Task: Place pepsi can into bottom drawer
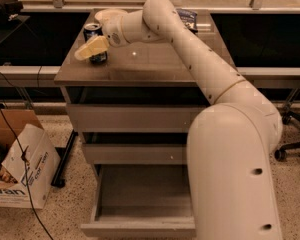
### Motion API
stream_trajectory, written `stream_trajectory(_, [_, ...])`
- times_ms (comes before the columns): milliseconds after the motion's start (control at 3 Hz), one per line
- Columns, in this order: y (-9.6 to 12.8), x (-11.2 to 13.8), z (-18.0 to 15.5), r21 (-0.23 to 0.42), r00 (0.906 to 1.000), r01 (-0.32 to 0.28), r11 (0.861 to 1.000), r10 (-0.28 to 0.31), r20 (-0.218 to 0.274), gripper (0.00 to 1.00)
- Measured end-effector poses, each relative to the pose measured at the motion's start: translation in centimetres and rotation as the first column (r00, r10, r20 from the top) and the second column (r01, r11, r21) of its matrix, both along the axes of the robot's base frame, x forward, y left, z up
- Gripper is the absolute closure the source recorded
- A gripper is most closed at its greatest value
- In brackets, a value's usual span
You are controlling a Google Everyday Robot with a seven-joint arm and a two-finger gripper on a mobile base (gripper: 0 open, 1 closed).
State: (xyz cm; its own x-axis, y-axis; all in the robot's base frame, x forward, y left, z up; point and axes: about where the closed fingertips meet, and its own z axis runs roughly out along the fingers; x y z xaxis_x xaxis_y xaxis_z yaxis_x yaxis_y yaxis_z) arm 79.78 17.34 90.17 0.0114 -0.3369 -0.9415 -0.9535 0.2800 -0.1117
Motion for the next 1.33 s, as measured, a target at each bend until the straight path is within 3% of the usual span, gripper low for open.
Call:
stream_trajectory(333, [1.9, 0.5, -0.1, 0.019, 0.9996, -0.028, 0.999, 0.029, -0.004, 0.00])
stream_trajectory(667, [2.2, 1.3, -0.2, 0.059, 0.9997, -0.020, 0.998, 0.021, -0.013, 0.15])
stream_trajectory(1333, [-0.2, 1.8, 0.5, 0.112, 0.9985, 0.050, 0.992, -0.048, -0.026, 0.61])
